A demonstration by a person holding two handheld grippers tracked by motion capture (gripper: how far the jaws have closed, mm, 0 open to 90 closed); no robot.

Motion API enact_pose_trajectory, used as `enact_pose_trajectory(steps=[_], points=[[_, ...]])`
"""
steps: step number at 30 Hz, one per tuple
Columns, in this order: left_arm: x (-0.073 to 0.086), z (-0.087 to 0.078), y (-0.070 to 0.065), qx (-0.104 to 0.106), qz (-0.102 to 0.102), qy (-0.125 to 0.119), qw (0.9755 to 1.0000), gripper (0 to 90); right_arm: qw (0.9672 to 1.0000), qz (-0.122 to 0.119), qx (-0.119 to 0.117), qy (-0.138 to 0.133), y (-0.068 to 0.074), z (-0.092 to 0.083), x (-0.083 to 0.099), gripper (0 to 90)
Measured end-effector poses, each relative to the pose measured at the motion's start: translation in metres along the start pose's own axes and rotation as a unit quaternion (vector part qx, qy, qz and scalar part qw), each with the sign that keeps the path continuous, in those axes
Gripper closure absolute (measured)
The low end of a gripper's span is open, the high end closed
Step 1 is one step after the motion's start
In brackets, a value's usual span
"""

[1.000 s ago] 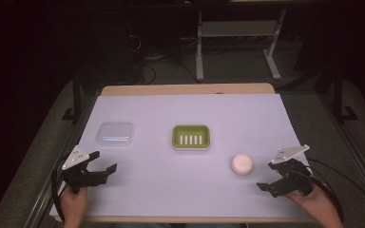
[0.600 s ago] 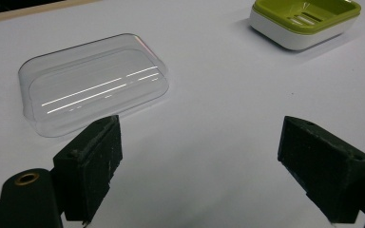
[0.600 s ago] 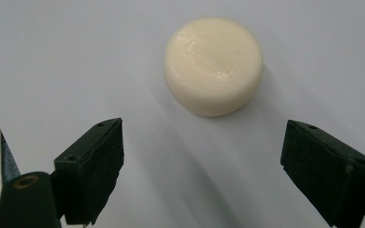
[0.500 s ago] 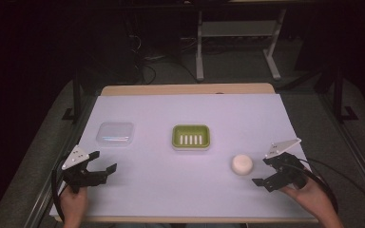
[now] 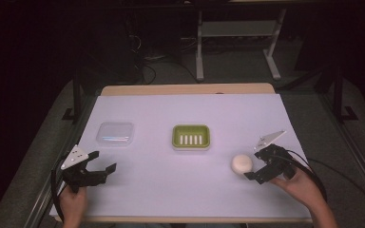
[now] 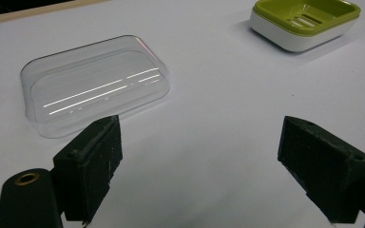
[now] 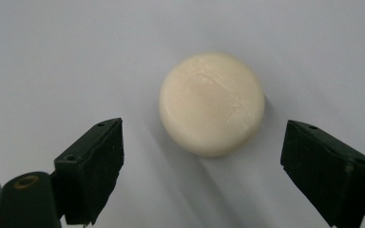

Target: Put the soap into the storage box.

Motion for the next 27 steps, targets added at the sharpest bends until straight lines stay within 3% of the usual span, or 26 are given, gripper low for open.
enact_pose_trajectory(steps=[27], points=[[-0.001, -0.001, 0.0, 0.002, 0.0, -0.005, 1.0, 14.5, 0.9992, 0.006, -0.005, 0.04, -0.012, 0.028, -0.018, 13.8]])
Point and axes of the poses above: each handheld gripper's, and its own axes: z roughly forward along the jaws, x roughly out of its underside, y roughly to its left, the point moved 7 cm from there along z, roughly forward along the jaws, and after that the axes turned 14 degrees about -x, right-handed, at the moved point
